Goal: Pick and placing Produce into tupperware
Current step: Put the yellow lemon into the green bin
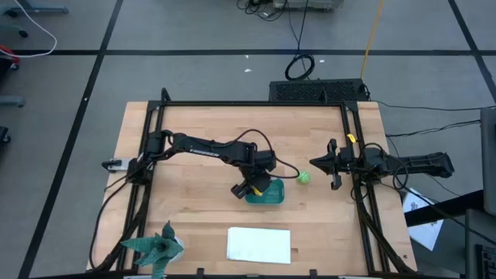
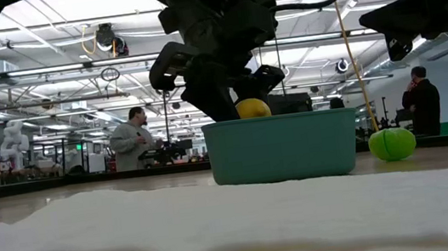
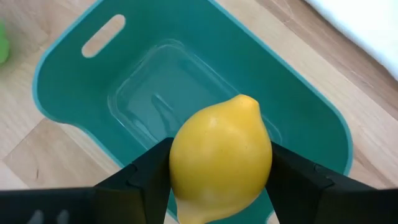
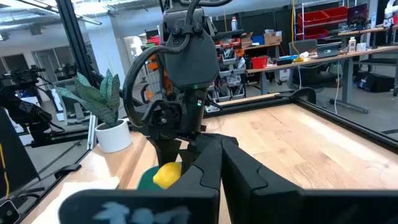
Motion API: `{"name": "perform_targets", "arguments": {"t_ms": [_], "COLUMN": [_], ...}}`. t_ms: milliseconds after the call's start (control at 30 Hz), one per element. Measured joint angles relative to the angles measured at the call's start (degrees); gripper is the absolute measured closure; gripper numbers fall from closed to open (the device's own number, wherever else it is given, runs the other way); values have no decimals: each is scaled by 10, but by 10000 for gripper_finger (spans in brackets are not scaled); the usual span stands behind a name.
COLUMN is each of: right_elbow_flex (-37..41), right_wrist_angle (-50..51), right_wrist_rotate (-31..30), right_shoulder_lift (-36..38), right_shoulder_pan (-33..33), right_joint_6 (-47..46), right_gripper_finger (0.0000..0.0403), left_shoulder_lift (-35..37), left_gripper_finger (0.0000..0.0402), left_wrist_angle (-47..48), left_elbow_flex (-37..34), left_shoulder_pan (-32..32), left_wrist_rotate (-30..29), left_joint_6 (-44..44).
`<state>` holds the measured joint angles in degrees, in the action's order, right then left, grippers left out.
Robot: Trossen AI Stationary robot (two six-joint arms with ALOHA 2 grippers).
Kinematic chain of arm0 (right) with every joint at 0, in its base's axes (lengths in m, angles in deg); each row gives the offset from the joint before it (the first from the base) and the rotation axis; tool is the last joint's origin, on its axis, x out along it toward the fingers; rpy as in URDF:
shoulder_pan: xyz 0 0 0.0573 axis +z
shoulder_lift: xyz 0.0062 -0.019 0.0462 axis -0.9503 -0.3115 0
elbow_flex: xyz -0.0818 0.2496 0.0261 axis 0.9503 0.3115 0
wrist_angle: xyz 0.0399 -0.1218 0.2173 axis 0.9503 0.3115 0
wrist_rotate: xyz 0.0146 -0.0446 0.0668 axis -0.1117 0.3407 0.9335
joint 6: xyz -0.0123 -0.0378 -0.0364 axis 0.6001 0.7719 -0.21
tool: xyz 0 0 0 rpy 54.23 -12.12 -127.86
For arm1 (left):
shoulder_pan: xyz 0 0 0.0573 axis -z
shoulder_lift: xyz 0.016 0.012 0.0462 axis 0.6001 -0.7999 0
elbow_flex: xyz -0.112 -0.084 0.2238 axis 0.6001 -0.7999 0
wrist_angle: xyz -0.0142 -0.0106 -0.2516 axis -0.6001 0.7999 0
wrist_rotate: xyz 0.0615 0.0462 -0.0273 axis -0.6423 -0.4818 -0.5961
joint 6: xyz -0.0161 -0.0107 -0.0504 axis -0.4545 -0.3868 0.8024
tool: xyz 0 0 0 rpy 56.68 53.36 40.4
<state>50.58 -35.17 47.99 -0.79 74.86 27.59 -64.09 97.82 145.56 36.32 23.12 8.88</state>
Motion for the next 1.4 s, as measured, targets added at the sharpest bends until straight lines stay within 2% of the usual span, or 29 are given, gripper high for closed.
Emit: {"name": "perform_targets", "arguments": {"t_ms": [300, 533, 833, 967, 1100, 1400], "right_elbow_flex": [0, 0, 0, 0, 0, 0], "right_wrist_angle": [0, 0, 0, 0, 0, 0], "right_wrist_rotate": [0, 0, 0, 0, 0, 0], "right_shoulder_lift": [0, 0, 0, 0, 0, 0], "right_shoulder_pan": [0, 0, 0, 0, 0, 0], "right_joint_6": [0, 6, 6, 11, 13, 15], "right_gripper_finger": [403, 403, 403, 403, 403, 403], "left_shoulder_lift": [0, 0, 1, 1, 1, -7], "left_gripper_finger": [210, 188, 207, 198, 195, 196], "left_wrist_angle": [19, 47, 83, 107, 103, 76], "left_elbow_flex": [0, 28, 60, 60, 59, 59], "left_shoulder_pan": [0, 0, -1, -4, -10, -10], "left_wrist_rotate": [-2, -1, 45, 55, 106, 103], "left_joint_6": [4, 13, 5, 4, 17, 18]}}
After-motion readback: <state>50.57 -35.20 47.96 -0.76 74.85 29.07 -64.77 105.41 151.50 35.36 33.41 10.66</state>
